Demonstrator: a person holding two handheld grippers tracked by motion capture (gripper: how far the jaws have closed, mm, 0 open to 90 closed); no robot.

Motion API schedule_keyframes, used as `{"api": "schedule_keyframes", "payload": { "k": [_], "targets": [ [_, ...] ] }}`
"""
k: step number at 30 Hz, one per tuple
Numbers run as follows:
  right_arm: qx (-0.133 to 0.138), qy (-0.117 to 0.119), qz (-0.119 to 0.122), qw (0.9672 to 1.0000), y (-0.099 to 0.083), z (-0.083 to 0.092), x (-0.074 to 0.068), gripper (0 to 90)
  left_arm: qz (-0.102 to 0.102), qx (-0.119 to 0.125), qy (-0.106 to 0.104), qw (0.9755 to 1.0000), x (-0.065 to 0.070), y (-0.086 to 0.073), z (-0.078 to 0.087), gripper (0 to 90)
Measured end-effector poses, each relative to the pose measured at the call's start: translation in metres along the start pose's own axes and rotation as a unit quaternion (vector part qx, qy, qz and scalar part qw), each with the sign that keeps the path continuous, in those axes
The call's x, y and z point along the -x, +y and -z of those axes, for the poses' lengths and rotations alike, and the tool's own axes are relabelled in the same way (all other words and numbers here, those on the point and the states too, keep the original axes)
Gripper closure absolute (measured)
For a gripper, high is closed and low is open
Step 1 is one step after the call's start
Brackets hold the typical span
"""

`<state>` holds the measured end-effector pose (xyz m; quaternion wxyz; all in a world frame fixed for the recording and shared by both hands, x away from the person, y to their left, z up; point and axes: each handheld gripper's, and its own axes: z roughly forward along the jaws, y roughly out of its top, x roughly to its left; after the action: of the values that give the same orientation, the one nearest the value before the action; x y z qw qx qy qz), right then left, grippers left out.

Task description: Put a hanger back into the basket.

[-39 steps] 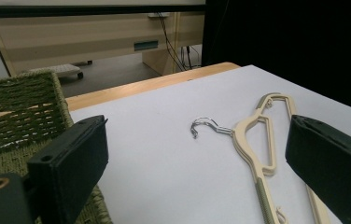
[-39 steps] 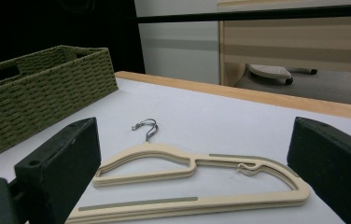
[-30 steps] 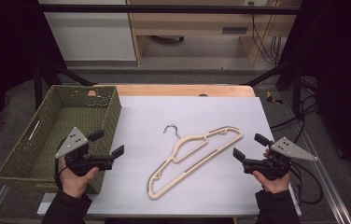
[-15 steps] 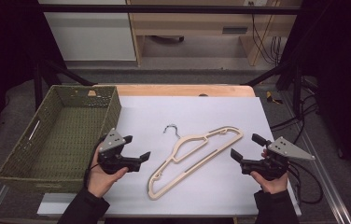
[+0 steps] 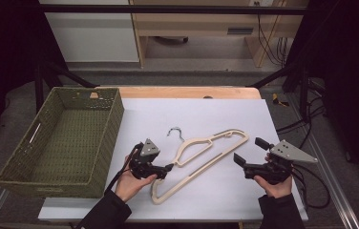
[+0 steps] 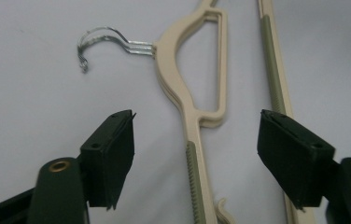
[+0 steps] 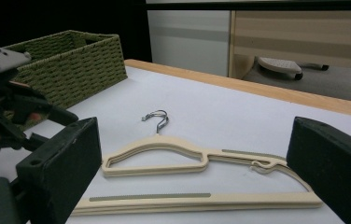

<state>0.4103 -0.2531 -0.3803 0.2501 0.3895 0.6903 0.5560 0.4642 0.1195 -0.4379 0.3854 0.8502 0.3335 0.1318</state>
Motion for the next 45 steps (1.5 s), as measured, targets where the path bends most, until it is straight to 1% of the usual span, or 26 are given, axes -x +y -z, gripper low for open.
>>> {"api": "schedule_keyframes", "payload": {
  "k": [1, 2, 3, 4, 6, 8, 9, 11, 14, 16, 19, 21, 24, 25, 26, 27, 29, 31, 32, 33, 34, 35, 40, 43, 44, 45],
  "targets": [
    [-0.001, 0.000, 0.000, 1.0000, 0.000, -0.001, 0.000, 3.7, 0.000, -0.008, 0.002, 1.0000, 0.000, -0.001, -0.004, 31.4],
    [-0.001, 0.000, 0.000, 1.0000, 0.000, -0.001, 0.000, 3.7, 0.000, -0.008, 0.002, 1.0000, 0.000, -0.001, -0.004, 33.9],
    [-0.003, 0.001, 0.002, 1.0000, -0.001, -0.001, 0.000, 3.6, 0.002, -0.014, 0.000, 0.9999, -0.001, -0.003, -0.007, 33.9],
    [-0.007, 0.000, 0.002, 1.0000, -0.001, -0.002, -0.001, 3.6, 0.008, -0.026, -0.002, 0.9996, -0.002, -0.004, -0.014, 38.6],
    [-0.008, 0.000, 0.001, 1.0000, -0.002, -0.003, -0.001, 3.6, 0.007, -0.034, 0.000, 0.9994, -0.002, -0.005, -0.018, 40.6],
    [-0.011, 0.002, 0.009, 0.9999, -0.003, -0.004, -0.001, 3.6, 0.006, -0.043, -0.001, 0.9991, -0.002, -0.007, -0.023, 47.6],
    [-0.011, 0.002, 0.009, 0.9999, -0.003, -0.004, -0.001, 3.6, 0.004, -0.050, -0.002, 0.9988, -0.001, -0.007, -0.025, 47.6],
    [-0.013, 0.004, 0.007, 0.9999, -0.002, -0.004, -0.001, 3.6, 0.003, -0.062, -0.002, 0.9981, 0.000, -0.009, -0.029, 53.3],
    [-0.013, 0.004, 0.006, 0.9999, -0.002, -0.004, -0.001, 3.7, 0.007, -0.063, -0.002, 0.9980, 0.000, -0.010, -0.031, 56.9],
    [-0.012, 0.005, 0.007, 0.9999, -0.002, -0.004, -0.001, 3.8, 0.009, -0.073, -0.002, 0.9973, -0.001, -0.010, -0.031, 61.3],
    [-0.014, 0.004, 0.005, 0.9999, -0.002, -0.005, -0.001, 3.8, 0.012, -0.076, 0.000, 0.9970, -0.001, -0.011, -0.033, 64.2],
    [-0.016, 0.005, 0.005, 0.9999, -0.003, -0.006, -0.002, 3.8, 0.015, -0.079, -0.005, 0.9967, -0.002, -0.010, -0.032, 67.2],
    [-0.018, 0.006, 0.005, 0.9998, -0.003, -0.007, -0.002, 3.8, 0.030, -0.080, -0.016, 0.9962, -0.001, -0.010, -0.033, 73.6],
    [-0.021, 0.007, 0.006, 0.9997, -0.004, -0.008, -0.002, 3.8, 0.032, -0.080, -0.014, 0.9961, -0.001, -0.010, -0.033, 75.9],
    [-0.021, 0.007, 0.006, 0.9997, -0.004, -0.008, -0.002, 3.8, 0.031, -0.082, -0.012, 0.9961, 0.000, -0.009, -0.033, 75.9],
    [-0.021, 0.006, 0.006, 0.9997, -0.004, -0.009, -0.002, 3.8, 0.037, -0.081, -0.012, 0.9959, -0.001, -0.009, -0.032, 76.4],
    [-0.023, 0.008, 0.006, 0.9997, -0.005, -0.010, -0.002, 3.8, 0.040, -0.077, -0.006, 0.9962, 0.000, -0.009, -0.032, 77.2],
    [-0.024, 0.009, 0.005, 0.9997, -0.005, -0.010, -0.002, 3.8, 0.045, -0.075, -0.007, 0.9962, 0.000, -0.009, -0.030, 77.9],
    [-0.025, 0.009, 0.006, 0.9996, -0.005, -0.011, -0.002, 3.8, 0.047, -0.070, -0.004, 0.9964, 0.000, -0.008, -0.029, 78.0],
    [-0.025, 0.009, 0.007, 0.9996, -0.005, -0.011, -0.003, 3.8, 0.043, -0.068, -0.003, 0.9967, 0.000, -0.008, -0.028, 78.2],
    [-0.027, 0.011, 0.005, 0.9996, -0.006, -0.013, -0.003, 3.8, 0.049, -0.058, 0.002, 0.9971, 0.001, -0.007, -0.025, 78.7],
    [-0.027, 0.011, 0.005, 0.9996, -0.006, -0.013, -0.003, 3.8, 0.049, -0.058, 0.002, 0.9971, 0.001, -0.007, -0.025, 78.8],
    [-0.033, 0.016, 0.006, 0.9993, -0.008, -0.019, -0.005, 4.3, 0.035, -0.042, 0.011, 0.9985, 0.005, -0.004, -0.017, 79.0],
    [-0.037, 0.024, 0.004, 0.9990, -0.009, -0.025, -0.007, 5.7, 0.018, -0.033, 0.017, 0.9992, 0.010, -0.002, -0.012, 79.1],
    [-0.041, 0.029, 0.004, 0.9987, -0.010, -0.031, -0.008, 6.5, 0.010, -0.027, 0.020, 0.9994, 0.015, 0.000, -0.008, 79.2],
    [-0.041, 0.029, 0.004, 0.9987, -0.010, -0.031, -0.008, 6.5, 0.010, -0.027, 0.020, 0.9994, 0.015, 0.000, -0.008, 79.3]
  ]
}}
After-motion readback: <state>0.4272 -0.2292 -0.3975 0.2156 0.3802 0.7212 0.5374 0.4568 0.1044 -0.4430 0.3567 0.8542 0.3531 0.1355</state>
